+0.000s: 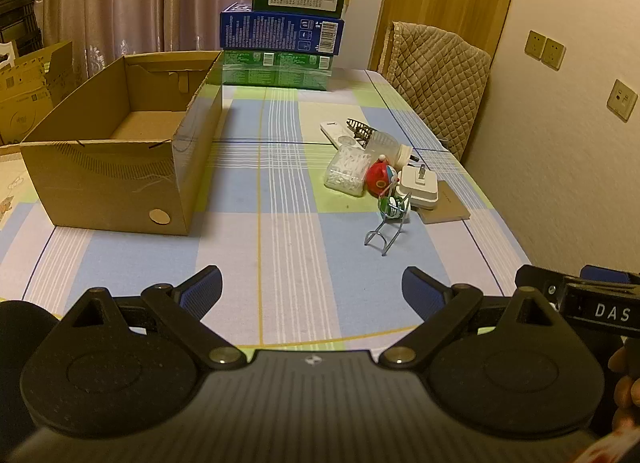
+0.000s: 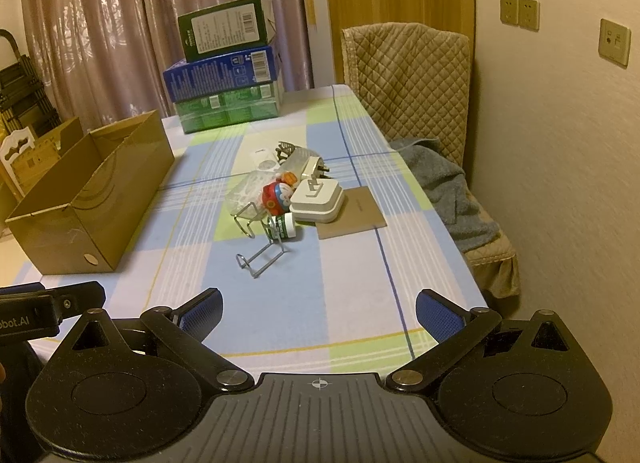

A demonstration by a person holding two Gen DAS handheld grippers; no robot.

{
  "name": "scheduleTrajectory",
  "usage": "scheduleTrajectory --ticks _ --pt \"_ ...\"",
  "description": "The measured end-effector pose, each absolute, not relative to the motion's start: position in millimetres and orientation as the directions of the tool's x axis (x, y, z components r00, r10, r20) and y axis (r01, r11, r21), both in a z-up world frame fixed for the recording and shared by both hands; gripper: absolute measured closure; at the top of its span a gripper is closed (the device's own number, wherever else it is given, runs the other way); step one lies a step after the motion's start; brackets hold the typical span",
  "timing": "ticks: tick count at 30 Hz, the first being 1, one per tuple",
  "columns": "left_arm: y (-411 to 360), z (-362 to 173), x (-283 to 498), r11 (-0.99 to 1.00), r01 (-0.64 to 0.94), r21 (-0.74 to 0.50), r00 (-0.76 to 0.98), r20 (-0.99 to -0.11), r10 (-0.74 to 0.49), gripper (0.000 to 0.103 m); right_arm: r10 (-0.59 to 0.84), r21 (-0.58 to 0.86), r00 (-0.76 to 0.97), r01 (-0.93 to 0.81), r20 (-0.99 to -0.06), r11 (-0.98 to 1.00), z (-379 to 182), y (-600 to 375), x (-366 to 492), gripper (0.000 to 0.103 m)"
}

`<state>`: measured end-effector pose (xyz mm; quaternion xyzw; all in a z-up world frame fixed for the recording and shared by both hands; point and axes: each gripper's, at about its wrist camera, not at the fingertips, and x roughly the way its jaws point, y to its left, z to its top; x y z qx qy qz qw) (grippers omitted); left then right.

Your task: Organize rigid objects

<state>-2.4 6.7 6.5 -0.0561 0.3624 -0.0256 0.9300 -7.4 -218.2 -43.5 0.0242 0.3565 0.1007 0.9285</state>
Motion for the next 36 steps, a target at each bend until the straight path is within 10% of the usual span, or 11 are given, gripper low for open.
scheduleTrajectory --ticks 36 --pt "8.3 7.7 -4.0 0.992 0.002 -0.124 0.737 -0.671 -0.086 0.008 0.207 0.121 0.725 -0.169 -0.657 0.978 -44.0 -218.1 -8.1 0.002"
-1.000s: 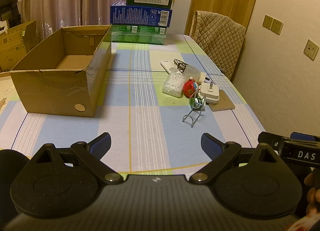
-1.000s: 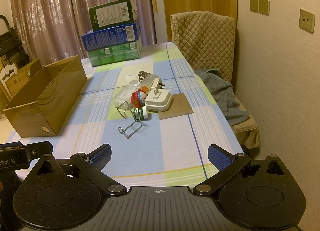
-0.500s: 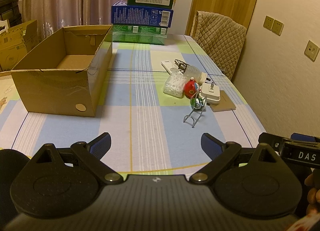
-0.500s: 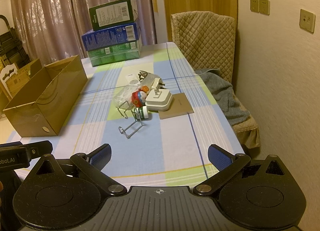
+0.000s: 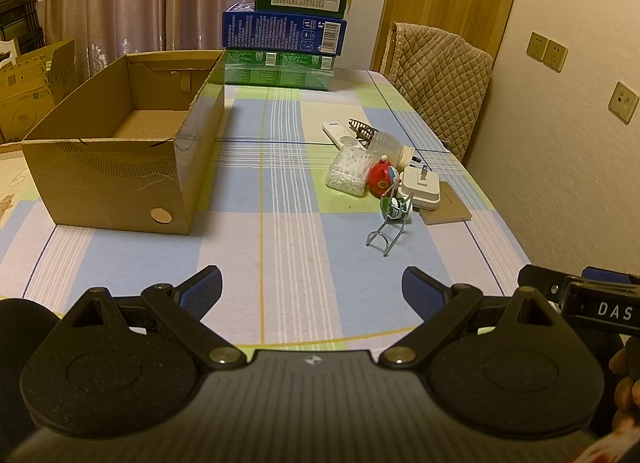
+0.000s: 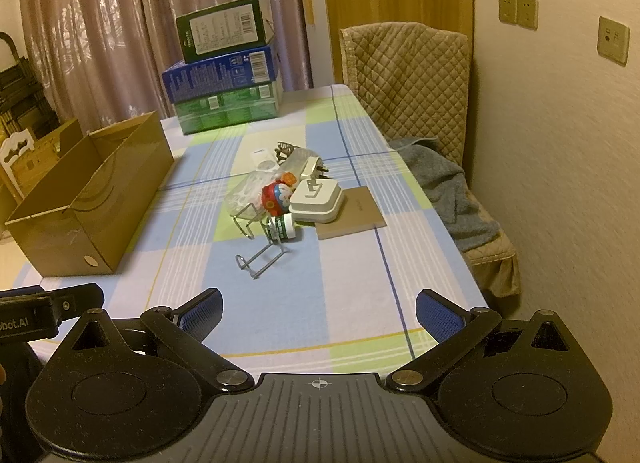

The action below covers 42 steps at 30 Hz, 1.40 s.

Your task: Organize rigid objects

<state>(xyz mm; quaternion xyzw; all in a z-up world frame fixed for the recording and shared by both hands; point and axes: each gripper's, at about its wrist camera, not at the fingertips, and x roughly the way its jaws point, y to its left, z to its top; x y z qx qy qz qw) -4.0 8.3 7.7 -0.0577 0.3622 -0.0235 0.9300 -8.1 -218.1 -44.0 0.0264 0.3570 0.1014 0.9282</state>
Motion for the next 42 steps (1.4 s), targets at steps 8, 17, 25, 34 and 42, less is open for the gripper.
scheduleTrajectory --ticks 8,17,25,34,42 --pt "9.6 7.7 -0.8 0.990 0.023 -0.140 0.735 -0.669 -0.111 0.010 0.220 0.139 0.730 -0.170 -0.647 0.976 -41.2 -222.2 -4.2 0.002" --pt "6.4 3.1 39.1 0.980 0.147 -0.133 0.741 -0.642 -0.198 0.011 0.234 0.126 0.759 -0.199 -0.607 0.972 -19.0 -240.0 31.1 0.002" --pt "-17.7 -22.4 98.3 0.935 0.350 -0.065 0.702 -0.642 -0.308 0.012 0.290 0.187 0.745 -0.221 -0.602 0.957 -17.1 -265.4 82.1 0.003" --pt "-42.7 -59.2 151.7 0.876 0.472 -0.099 0.633 -0.653 -0.415 0.028 0.306 0.155 0.718 -0.270 -0.625 0.950 -41.5 -266.8 129.2 0.003" --pt "-65.3 -76.9 178.8 0.843 0.535 -0.058 0.621 -0.649 -0.439 0.064 0.371 0.168 0.625 -0.361 -0.687 0.917 -87.8 -263.2 159.1 0.026"
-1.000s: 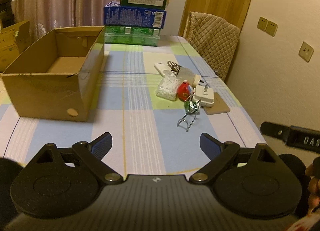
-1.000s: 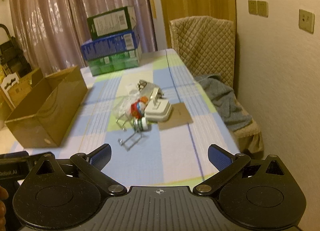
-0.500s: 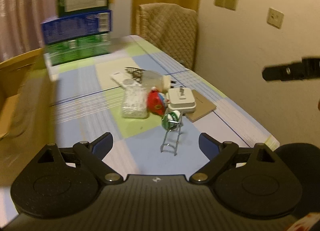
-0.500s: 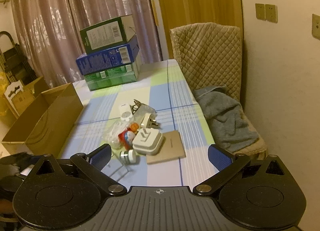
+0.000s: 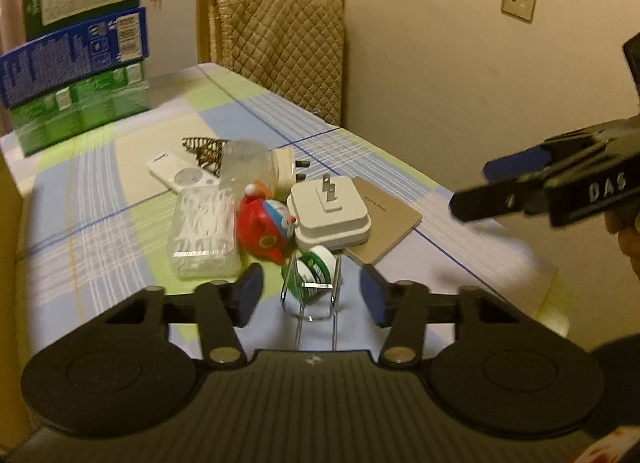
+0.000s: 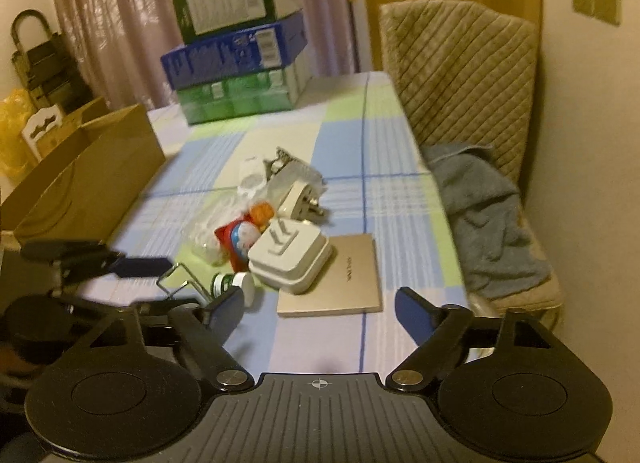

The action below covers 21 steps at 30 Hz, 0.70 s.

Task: Organize rigid objects
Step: 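Grasp the wire metal stand with the left gripper while the right gripper grasps the green-labelled jar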

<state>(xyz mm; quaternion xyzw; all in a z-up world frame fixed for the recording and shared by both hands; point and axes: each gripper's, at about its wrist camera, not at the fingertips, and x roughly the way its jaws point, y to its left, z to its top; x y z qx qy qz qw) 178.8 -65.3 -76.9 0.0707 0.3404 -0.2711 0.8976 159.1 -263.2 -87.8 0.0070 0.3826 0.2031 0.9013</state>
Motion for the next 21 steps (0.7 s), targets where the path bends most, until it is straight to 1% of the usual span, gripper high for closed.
scheduleTrajectory --ticks 1,3,6,11,13,18,21 --pt "-65.7 -77.8 181.4 0.843 0.536 -0.055 0.623 -0.648 -0.438 0.067 0.381 0.173 0.614 -0.372 -0.691 0.912 -92.7 -262.5 161.1 0.027" --pt "-64.8 -79.7 185.7 0.838 0.542 -0.059 0.611 -0.657 -0.441 0.080 0.394 0.175 0.601 -0.390 -0.696 0.904 -100.1 -259.4 162.7 0.028" --pt "-59.1 -78.3 184.5 0.843 0.537 -0.045 0.611 -0.668 -0.425 0.080 0.421 0.179 0.580 -0.428 -0.698 0.886 -106.1 -251.4 166.1 0.030" --pt "-35.2 -69.1 171.6 0.884 0.467 0.003 0.658 -0.668 -0.346 0.080 0.468 0.200 0.556 -0.475 -0.687 0.857 -113.9 -232.7 168.4 0.033" --pt "-25.3 -67.3 167.7 0.896 0.444 0.017 0.674 -0.665 -0.322 0.080 0.477 0.203 0.553 -0.484 -0.684 0.851 -118.8 -221.6 169.9 0.036" --pt "-9.4 -66.0 166.8 0.911 0.411 0.029 0.687 -0.668 -0.288 0.080 0.475 0.200 0.546 -0.487 -0.690 0.850 -128.6 -193.7 177.1 0.042" --pt "-0.9 -66.3 166.2 0.919 0.393 0.020 0.690 -0.667 -0.281 0.080 0.447 0.177 0.545 -0.476 -0.709 0.861 -136.5 -180.5 182.9 0.045"
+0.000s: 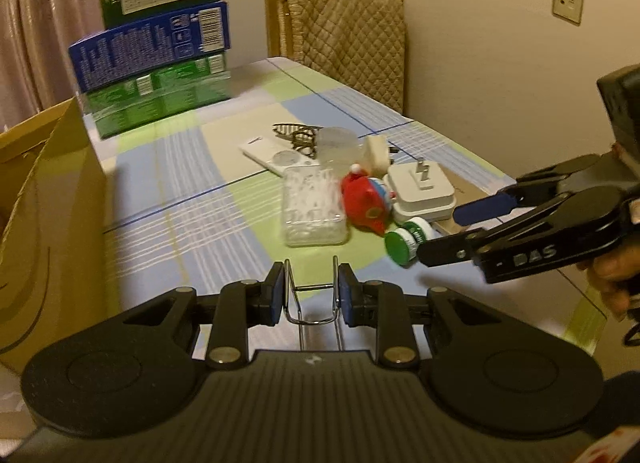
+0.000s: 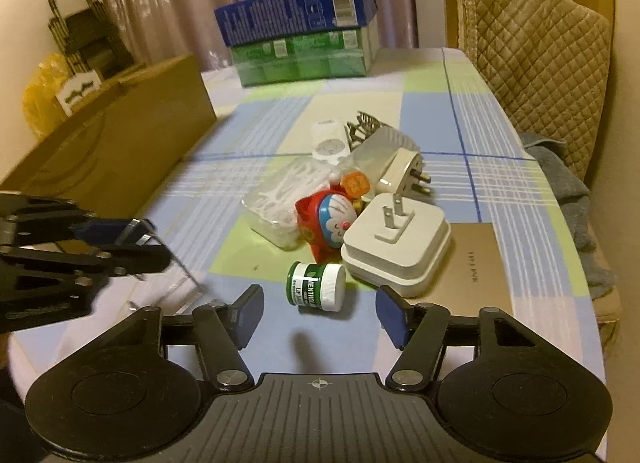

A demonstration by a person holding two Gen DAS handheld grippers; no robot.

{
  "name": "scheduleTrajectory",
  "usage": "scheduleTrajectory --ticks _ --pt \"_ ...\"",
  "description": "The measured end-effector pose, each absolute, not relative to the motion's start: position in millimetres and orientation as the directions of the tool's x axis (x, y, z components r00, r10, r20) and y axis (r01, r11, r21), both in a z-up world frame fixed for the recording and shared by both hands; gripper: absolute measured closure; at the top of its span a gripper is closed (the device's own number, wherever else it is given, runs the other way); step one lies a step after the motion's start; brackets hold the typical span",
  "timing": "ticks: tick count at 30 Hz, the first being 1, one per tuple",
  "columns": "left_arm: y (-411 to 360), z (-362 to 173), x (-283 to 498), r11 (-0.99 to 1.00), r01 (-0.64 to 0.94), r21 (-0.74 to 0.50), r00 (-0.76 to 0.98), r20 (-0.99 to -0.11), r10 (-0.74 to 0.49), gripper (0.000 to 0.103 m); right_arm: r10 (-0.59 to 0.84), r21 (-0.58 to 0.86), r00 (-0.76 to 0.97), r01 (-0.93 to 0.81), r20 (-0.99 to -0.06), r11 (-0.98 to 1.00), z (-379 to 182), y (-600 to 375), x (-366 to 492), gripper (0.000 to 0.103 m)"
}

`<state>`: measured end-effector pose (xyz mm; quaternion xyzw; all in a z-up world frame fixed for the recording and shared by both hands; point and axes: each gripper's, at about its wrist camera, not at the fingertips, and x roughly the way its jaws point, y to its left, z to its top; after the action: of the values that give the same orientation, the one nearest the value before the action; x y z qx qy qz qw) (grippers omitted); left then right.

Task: Organize rigid objects
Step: 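Grasp the wire metal stand with the left gripper while the right gripper grasps the green-labelled jar, then carry the wire stand into the cardboard box and open the left gripper while the right carries the jar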

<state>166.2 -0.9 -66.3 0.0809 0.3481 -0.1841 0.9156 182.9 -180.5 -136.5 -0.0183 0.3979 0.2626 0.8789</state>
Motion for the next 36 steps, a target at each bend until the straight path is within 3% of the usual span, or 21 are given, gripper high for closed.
scheduleTrajectory --ticks 15,27,33,36 --pt "21.1 -65.5 164.7 0.935 0.353 -0.029 0.693 -0.663 -0.283 0.080 0.365 0.114 0.559 -0.432 -0.744 0.895 -152.2 -149.4 198.7 0.074" --pt "28.7 -11.4 152.1 0.938 0.343 -0.055 0.740 -0.599 -0.306 0.080 0.418 0.083 0.600 -0.504 -0.682 0.860 -79.7 -142.2 170.0 0.075" --pt "62.9 41.4 142.9 0.953 0.295 -0.073 0.782 -0.554 -0.285 0.080 0.521 0.102 0.590 -0.597 -0.616 0.796 -21.0 -108.7 158.2 0.075" --pt "90.9 65.6 136.3 0.966 0.255 -0.025 0.810 -0.539 -0.228 0.080 0.578 0.112 0.565 -0.650 -0.589 0.751 -1.8 -80.9 152.0 0.075"
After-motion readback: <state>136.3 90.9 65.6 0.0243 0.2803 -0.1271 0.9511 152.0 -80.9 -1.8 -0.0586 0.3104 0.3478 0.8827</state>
